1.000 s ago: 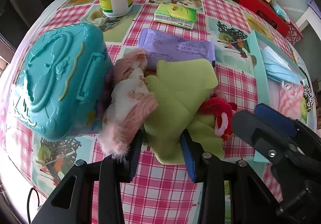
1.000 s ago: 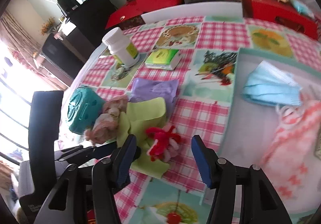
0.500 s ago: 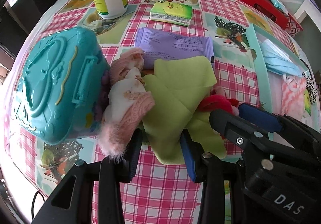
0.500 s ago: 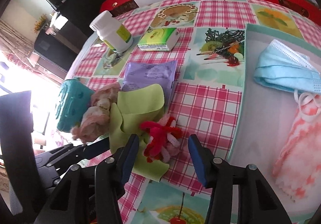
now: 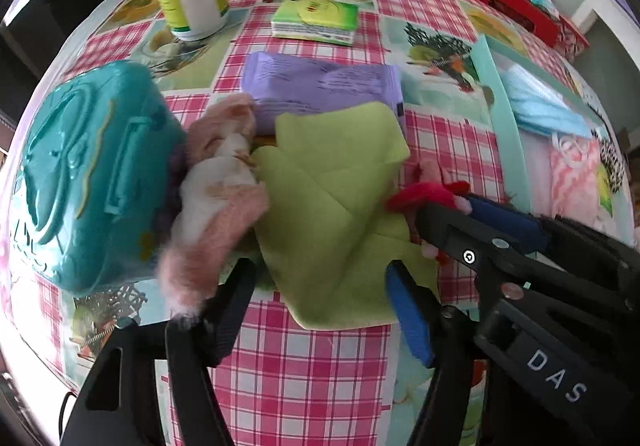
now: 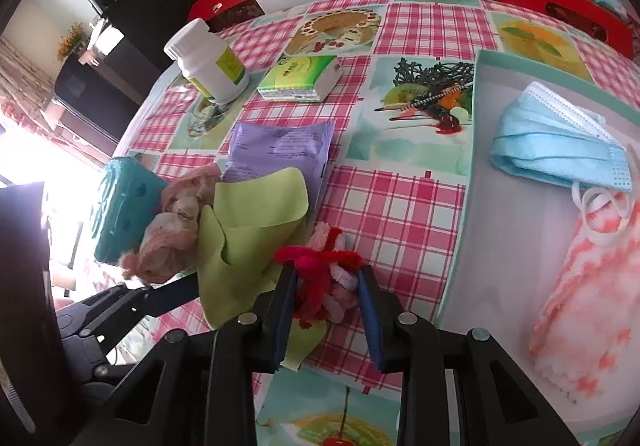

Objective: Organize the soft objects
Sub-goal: 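Lift the green cloth with the left tool while the right tool carries the red toy toward the tray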

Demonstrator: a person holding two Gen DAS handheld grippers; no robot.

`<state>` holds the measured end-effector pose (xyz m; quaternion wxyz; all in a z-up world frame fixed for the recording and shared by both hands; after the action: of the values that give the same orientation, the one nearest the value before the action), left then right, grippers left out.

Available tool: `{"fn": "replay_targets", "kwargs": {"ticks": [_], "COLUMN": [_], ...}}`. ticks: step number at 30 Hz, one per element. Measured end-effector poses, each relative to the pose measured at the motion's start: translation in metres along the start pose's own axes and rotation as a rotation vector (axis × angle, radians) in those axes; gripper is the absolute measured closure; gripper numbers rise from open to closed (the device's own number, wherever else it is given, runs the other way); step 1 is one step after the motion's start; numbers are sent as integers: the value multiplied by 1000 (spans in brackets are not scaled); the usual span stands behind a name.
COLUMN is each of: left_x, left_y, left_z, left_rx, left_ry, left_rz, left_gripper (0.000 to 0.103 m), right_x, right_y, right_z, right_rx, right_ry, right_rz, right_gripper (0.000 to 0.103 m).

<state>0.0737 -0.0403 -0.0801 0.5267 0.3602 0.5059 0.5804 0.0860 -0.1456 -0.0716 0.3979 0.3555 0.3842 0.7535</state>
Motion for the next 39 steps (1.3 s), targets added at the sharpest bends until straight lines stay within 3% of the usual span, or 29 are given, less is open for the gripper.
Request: {"fn": "replay_targets", "kwargs": {"ticks": [3,11,14,16,18,22,28,39], "left_x": [-2,-2,9,15,19,24,30,20], "left_y": [-1,-3,3,6,8,10,12,46], "left_z": [0,-2,-1,1,3,4,6,6], "left_rx": [7,-6,-25,-39,-42,-35,-26,-92], "left_ry": [3,0,26,47,59,82,93,79], "left_rz": [-10,7,16,11,-2,-44,-83,-178], "left_gripper": [28,31,45,65,78,91,94,95], "right_x": [0,-7,-12,-15,-16,-13,-11,-19], "right_y": [1,8,11,13,13,13,13,32], "right_z": [-1,-2,-2,-3,-3,-3,-3,-4], "right_rx": [-2,-22,-31,-36,-37,-35,-38,-101], "right_ry": [-1,-28,-43,-58,-62,-55,-53,-89], "right_rz": [-4,-5,-12,-2,1,-6,-7,6], "right_gripper": [70,71,71,71,72,72,71,71]}}
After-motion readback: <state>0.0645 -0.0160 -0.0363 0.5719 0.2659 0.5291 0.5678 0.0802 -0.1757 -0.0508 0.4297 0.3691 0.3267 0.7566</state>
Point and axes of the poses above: each gripper's, at about its wrist camera, not at the fingertips, and y roughly against the way its jaws point, x to its left, z to its top, the point moved 1 cm from there along -y, roughly the way its jaws point, and after that the axes turned 14 degrees about y, right-handed, at the moved point
